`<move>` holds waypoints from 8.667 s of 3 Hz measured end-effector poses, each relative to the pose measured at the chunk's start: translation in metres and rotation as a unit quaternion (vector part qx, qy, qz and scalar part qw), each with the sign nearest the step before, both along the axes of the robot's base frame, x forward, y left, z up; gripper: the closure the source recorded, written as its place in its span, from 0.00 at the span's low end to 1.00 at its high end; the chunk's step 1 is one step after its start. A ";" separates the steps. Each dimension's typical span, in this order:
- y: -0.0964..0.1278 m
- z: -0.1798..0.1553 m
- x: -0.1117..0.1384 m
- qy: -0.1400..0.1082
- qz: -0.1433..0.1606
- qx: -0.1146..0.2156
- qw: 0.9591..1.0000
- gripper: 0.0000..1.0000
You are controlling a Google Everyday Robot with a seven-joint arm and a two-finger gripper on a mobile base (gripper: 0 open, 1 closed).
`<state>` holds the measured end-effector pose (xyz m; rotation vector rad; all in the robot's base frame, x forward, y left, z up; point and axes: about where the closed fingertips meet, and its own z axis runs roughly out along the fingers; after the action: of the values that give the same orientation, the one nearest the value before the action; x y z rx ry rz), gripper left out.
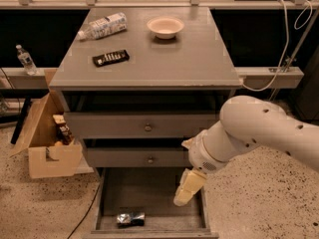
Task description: Pick redbull can from bottom drawer and place on counter
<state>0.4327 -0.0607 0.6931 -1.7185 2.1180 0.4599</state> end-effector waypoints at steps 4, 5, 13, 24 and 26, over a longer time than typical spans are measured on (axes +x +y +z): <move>0.021 -0.172 0.006 0.026 0.030 0.066 0.997 0.00; 0.038 -0.221 0.010 0.041 0.033 0.091 0.994 0.00; 0.144 -0.507 0.114 0.017 0.038 0.087 0.995 0.00; 0.083 -0.402 0.081 -0.058 0.101 0.188 0.975 1.00; 0.063 -0.347 0.080 -0.085 0.107 0.187 0.973 1.00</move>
Offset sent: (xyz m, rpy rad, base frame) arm 0.0012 -0.0012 -0.0868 0.0898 0.0602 0.0184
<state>0.5126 0.0022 0.3457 -1.6986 1.6126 0.6958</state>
